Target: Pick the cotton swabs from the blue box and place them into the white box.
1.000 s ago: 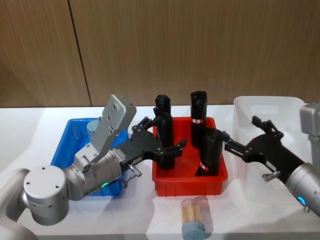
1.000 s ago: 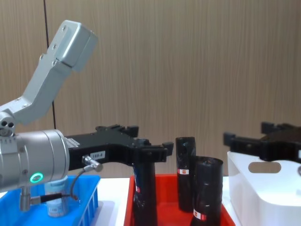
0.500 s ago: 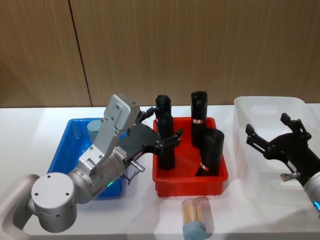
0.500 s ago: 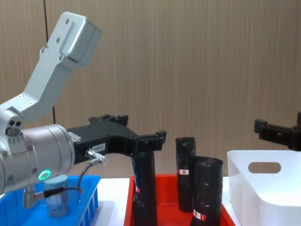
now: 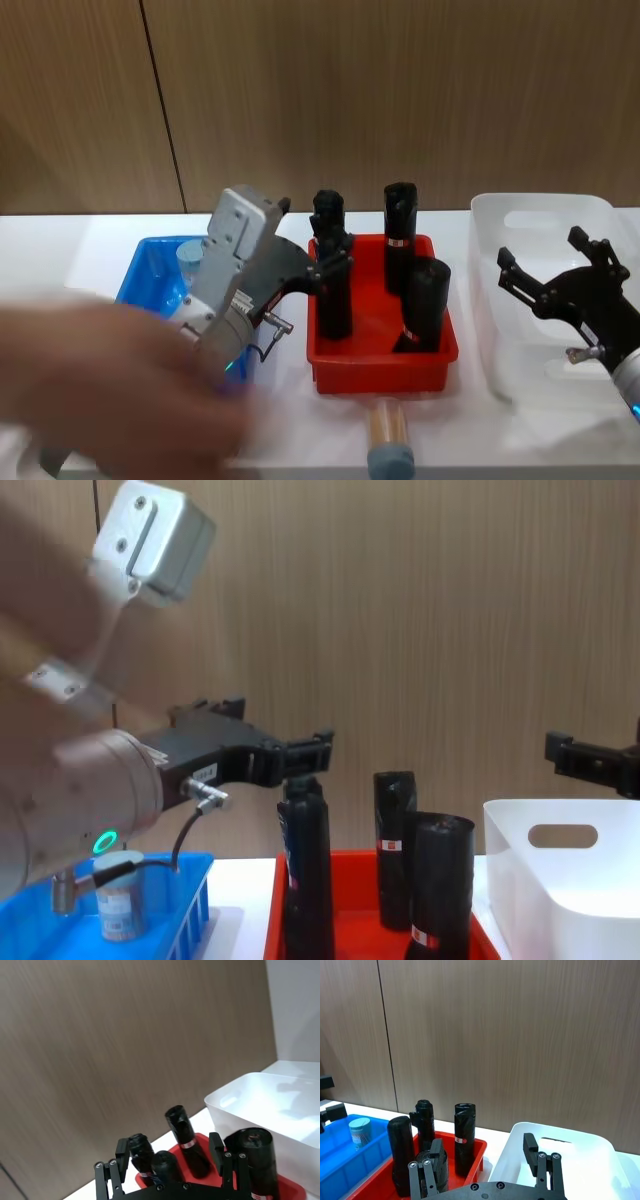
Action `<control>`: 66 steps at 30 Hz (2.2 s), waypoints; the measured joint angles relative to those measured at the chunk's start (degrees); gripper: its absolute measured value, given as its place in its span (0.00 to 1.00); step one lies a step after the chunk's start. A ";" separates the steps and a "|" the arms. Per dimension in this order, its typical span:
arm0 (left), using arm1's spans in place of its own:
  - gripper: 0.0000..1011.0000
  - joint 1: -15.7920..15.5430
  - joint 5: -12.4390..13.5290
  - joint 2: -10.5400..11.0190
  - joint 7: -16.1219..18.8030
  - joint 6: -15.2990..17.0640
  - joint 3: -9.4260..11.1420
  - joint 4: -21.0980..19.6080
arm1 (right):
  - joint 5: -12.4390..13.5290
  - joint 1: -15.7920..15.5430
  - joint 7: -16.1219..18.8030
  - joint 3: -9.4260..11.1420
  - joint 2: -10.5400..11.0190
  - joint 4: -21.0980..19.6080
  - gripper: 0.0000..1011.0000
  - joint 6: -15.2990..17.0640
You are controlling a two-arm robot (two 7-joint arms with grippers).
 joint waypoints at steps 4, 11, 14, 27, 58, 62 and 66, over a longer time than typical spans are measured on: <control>0.99 0.43 0.54 -0.09 2.47 -0.28 0.26 -0.72 | 0.00 0.00 0.00 -0.01 -0.01 0.00 0.99 0.00; 0.99 0.78 1.00 -0.16 4.58 -0.53 0.49 -1.33 | 0.00 0.00 0.01 -0.04 -0.01 0.00 0.99 0.00; 0.99 0.79 1.02 -0.16 4.65 -0.54 0.50 -1.34 | -0.01 0.00 0.02 -0.04 -0.01 0.00 0.99 0.00; 0.99 0.77 1.02 -0.13 4.69 -0.54 0.48 -1.34 | -0.03 0.00 0.02 -0.04 -0.01 0.01 0.99 0.01; 0.99 0.74 0.97 -0.13 4.68 -0.50 0.46 -1.29 | -0.03 0.00 0.02 -0.04 -0.01 0.01 0.99 0.01; 0.99 0.74 0.97 -0.13 4.68 -0.50 0.46 -1.29 | -0.03 0.00 0.02 -0.04 -0.01 0.01 0.99 0.01; 0.99 0.74 0.98 -0.13 4.68 -0.50 0.46 -1.29 | -0.03 0.00 0.02 -0.04 -0.01 0.01 0.99 0.01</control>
